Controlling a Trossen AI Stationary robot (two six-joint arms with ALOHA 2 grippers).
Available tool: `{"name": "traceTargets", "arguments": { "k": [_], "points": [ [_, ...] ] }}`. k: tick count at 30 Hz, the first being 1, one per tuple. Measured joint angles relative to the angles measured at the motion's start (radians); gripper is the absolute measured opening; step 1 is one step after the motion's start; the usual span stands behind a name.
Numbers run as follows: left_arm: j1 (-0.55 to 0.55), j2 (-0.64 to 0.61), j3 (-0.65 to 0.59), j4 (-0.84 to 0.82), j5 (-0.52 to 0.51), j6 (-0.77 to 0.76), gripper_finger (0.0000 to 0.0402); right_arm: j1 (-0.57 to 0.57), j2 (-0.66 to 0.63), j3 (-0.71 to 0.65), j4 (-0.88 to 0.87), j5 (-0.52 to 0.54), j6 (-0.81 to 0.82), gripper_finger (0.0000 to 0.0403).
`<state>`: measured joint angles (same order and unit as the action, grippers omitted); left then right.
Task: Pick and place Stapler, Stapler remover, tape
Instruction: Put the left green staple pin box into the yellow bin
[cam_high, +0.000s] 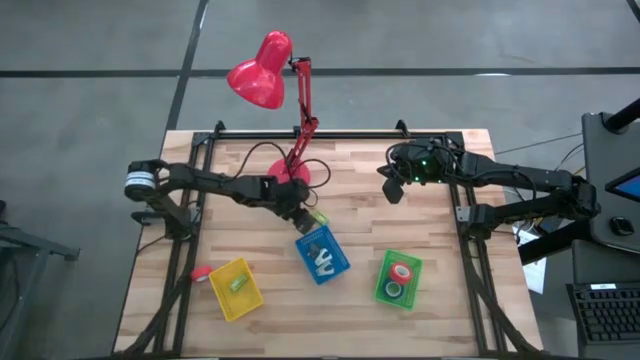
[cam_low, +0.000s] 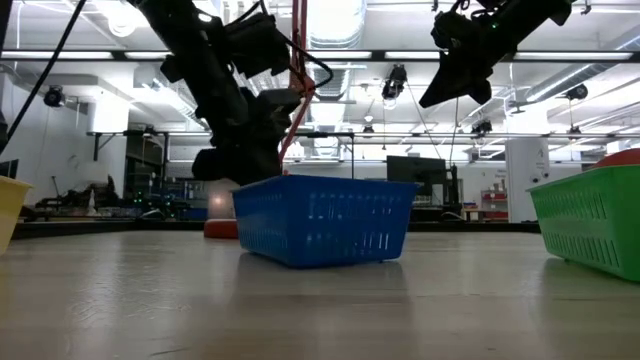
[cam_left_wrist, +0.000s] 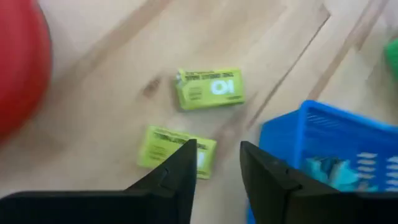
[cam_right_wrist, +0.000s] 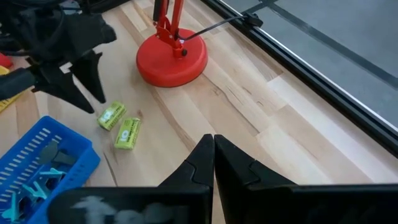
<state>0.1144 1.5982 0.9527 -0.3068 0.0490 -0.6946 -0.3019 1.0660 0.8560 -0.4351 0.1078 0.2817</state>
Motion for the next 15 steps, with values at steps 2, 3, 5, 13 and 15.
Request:
{"name": "traceTargets", "arguments": {
  "k": [2, 3, 5, 13, 15],
  "points": [
    [0.002, 0.002, -0.001, -0.002, -0.015, 0.062, 0.0141, 0.000, 0.000, -0.001, 0.000, 0.000, 0.000, 0.0008],
    [0.001, 0.002, -0.002, -0.003, -0.031, 0.067, 0.0155, 0.000, 0.000, -0.001, 0.000, 0.000, 0.000, 0.0008],
    [0.004, 0.002, -0.003, -0.030, -0.039, 0.077, 0.0189, 0.000, 0.000, -0.002, 0.000, 0.000, 0.002, 0.0008],
    [0.009, 0.004, -0.008, -0.125, -0.043, 0.075, 0.0323, 0.000, 0.000, -0.002, -0.001, -0.001, 0.007, 0.0008],
    [0.009, 0.004, -0.008, -0.111, -0.032, 0.107, 0.0339, 0.000, 0.000, -0.002, 0.000, -0.001, 0.006, 0.0008]
  ]
}}
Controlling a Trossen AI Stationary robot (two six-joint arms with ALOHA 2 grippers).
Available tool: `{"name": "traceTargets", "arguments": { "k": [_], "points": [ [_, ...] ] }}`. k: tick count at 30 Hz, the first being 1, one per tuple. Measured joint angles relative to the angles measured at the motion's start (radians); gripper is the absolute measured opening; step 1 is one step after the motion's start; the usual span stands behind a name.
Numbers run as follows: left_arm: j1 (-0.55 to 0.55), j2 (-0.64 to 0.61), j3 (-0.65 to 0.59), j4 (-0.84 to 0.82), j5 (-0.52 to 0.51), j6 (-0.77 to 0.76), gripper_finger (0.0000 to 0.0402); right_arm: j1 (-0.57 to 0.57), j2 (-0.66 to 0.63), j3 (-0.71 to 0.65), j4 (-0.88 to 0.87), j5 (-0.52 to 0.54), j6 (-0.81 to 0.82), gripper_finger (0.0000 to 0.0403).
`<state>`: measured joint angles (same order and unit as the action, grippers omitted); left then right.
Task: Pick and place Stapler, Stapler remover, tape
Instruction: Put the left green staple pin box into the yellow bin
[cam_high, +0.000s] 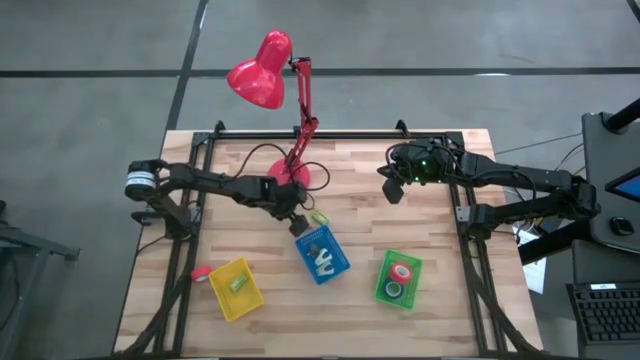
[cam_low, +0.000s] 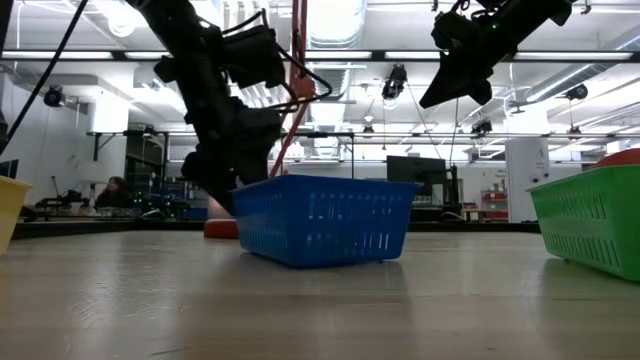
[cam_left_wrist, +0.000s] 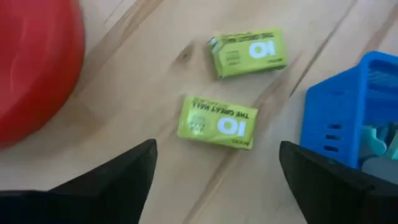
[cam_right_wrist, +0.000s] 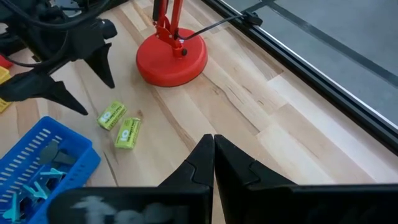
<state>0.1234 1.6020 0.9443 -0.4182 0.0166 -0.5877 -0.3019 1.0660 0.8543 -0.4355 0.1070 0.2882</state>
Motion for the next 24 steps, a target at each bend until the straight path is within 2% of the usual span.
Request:
{"name": "traceTargets", "arguments": {
  "k": [8, 17, 24],
  "points": [
    [-0.002, 0.016, -0.001, 0.043, 0.006, 0.172, 0.0344, 0.000, 0.000, 0.000, 0.000, 0.000, 0.000, 0.0008],
    [0.011, 0.096, -0.002, 0.070, 0.059, 0.222, 0.0344, 0.000, 0.000, 0.000, -0.001, -0.001, 0.034, 0.0008],
    [0.010, 0.114, 0.000, 0.082, 0.060, 0.228, 0.0342, 0.000, 0.000, -0.002, -0.002, -0.001, 0.034, 0.0008]
  ]
}}
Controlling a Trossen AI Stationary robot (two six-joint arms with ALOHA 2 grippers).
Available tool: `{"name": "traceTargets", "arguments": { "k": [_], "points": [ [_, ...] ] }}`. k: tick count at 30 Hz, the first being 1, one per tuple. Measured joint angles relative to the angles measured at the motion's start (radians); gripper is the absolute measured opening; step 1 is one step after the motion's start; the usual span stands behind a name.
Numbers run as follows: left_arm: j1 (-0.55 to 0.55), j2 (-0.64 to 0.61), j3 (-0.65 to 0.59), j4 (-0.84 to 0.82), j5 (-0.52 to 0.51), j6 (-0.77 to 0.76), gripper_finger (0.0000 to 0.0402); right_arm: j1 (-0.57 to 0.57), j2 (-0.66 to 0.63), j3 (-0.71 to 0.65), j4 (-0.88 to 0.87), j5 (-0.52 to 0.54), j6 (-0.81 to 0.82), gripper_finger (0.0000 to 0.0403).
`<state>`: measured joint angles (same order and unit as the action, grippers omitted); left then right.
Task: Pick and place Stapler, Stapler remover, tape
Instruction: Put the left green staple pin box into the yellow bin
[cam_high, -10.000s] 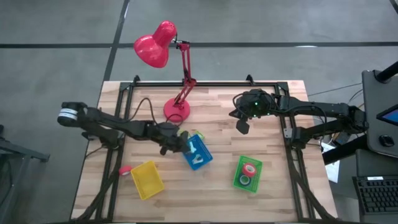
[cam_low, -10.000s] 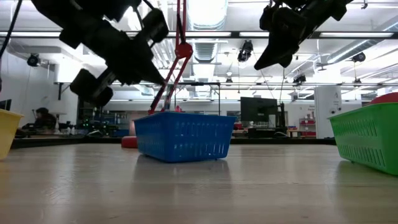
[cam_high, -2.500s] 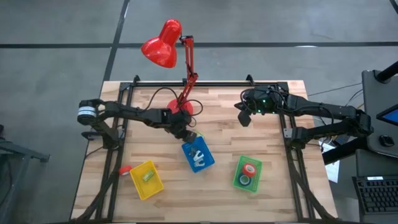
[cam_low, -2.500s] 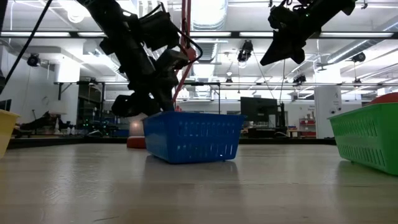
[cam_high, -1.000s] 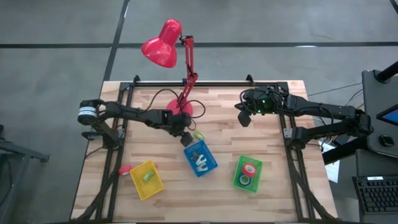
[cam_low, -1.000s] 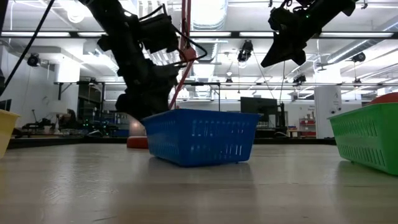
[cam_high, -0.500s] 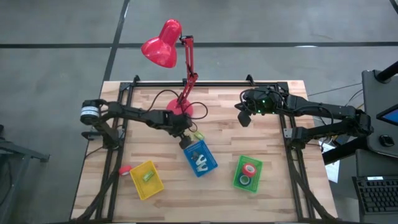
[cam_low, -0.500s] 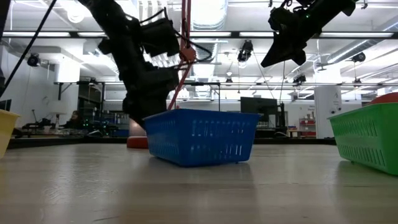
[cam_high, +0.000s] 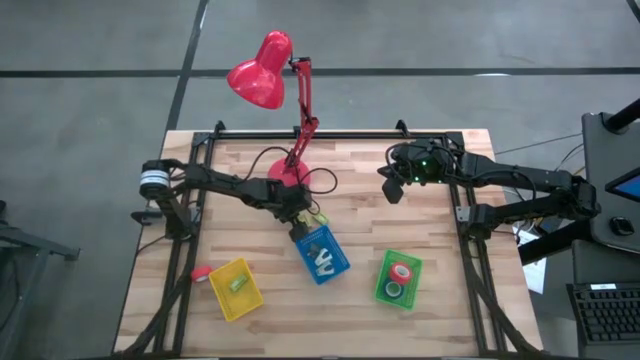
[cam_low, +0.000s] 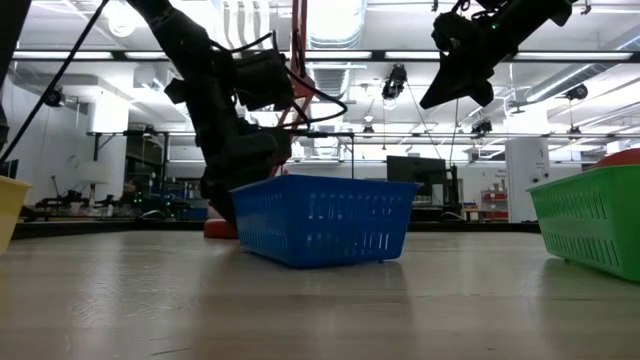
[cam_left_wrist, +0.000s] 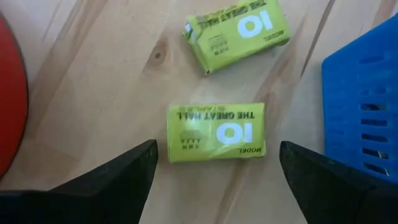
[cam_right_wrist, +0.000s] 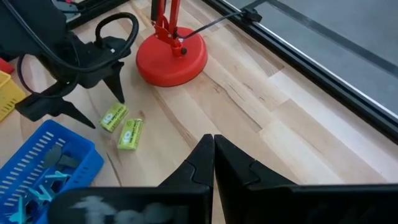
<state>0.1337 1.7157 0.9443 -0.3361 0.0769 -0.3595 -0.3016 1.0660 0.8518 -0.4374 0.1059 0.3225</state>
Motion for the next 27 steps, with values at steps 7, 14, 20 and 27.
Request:
{"name": "traceTargets", "arguments": {
  "k": [7, 14, 20, 27],
  "points": [
    [0.009, 0.013, 0.000, 0.038, -0.010, 0.035, 0.0341, 0.000, 0.000, -0.005, 0.001, 0.000, 0.000, 0.0008],
    [0.010, 0.049, 0.003, 0.049, 0.011, 0.052, 0.0338, 0.000, 0.000, -0.006, 0.001, 0.002, 0.000, 0.0008],
    [0.011, 0.046, 0.003, 0.043, 0.004, 0.051, 0.0284, 0.000, 0.000, -0.006, 0.001, 0.002, 0.000, 0.0008],
    [0.010, 0.037, 0.003, 0.051, 0.016, 0.043, 0.0204, 0.000, 0.000, -0.006, 0.001, 0.013, 0.000, 0.0008]
  ]
}}
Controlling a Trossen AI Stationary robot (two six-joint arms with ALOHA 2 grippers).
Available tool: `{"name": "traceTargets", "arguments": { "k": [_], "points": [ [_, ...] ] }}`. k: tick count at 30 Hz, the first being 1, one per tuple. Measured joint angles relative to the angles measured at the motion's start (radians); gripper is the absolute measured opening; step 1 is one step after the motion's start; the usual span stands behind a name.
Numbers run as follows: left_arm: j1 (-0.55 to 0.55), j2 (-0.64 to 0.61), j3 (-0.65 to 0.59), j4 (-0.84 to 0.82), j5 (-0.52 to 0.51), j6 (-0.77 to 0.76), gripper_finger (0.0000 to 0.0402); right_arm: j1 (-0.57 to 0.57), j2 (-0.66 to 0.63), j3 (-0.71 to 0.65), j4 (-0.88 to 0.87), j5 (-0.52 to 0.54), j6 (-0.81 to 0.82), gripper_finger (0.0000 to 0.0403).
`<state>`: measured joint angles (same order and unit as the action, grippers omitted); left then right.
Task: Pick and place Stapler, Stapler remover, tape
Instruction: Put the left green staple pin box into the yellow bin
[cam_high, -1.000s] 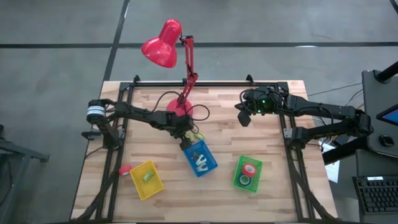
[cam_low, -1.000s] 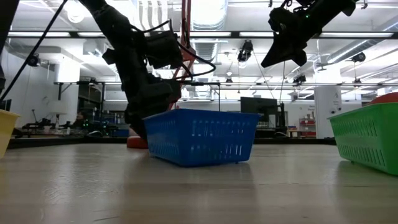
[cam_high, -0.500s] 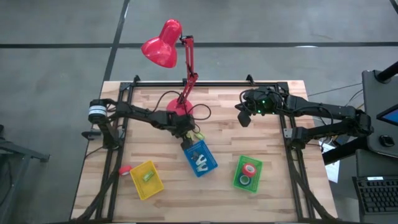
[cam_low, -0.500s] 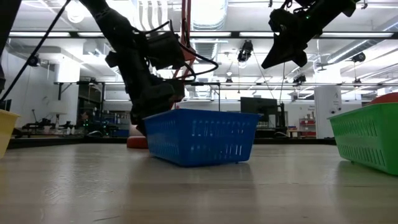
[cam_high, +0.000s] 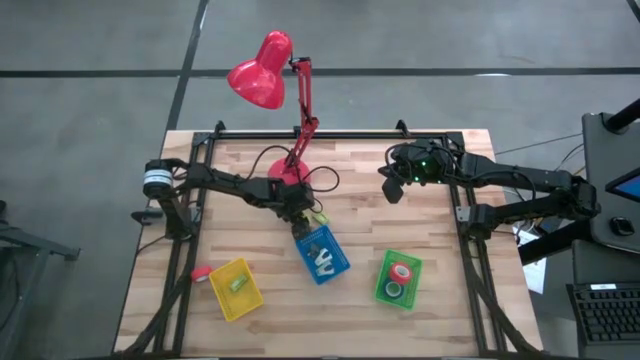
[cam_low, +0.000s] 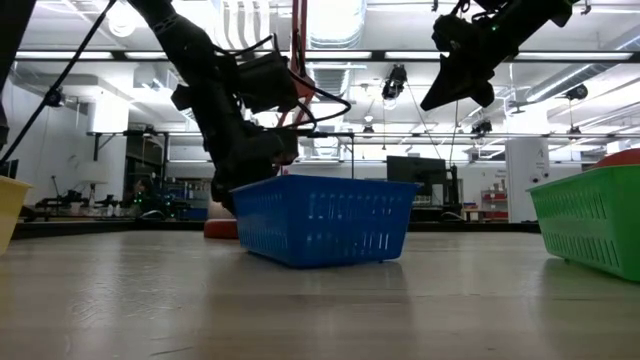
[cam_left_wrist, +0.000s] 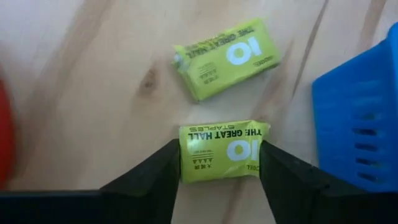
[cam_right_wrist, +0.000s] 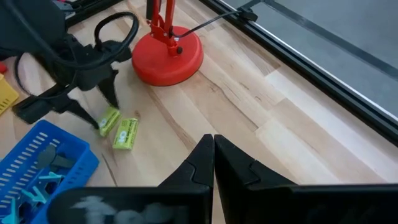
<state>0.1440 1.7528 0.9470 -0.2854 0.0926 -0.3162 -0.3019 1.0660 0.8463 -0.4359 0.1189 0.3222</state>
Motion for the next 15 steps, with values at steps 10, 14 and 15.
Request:
{"name": "traceTargets", "arguments": {
  "k": [10, 14, 15],
  "points": [
    [0.004, -0.058, 0.008, -0.088, -0.010, -0.018, 0.0192, 0.000, 0.000, 0.000, 0.000, 0.013, 0.000, 0.0008],
    [0.005, -0.123, 0.023, -0.202, -0.015, -0.017, 0.0192, 0.000, 0.000, 0.000, 0.001, 0.013, -0.008, 0.0008],
    [0.005, -0.142, 0.024, -0.238, -0.011, -0.018, 0.0192, 0.000, 0.000, 0.000, 0.002, 0.013, -0.009, 0.0008]
  ]
}}
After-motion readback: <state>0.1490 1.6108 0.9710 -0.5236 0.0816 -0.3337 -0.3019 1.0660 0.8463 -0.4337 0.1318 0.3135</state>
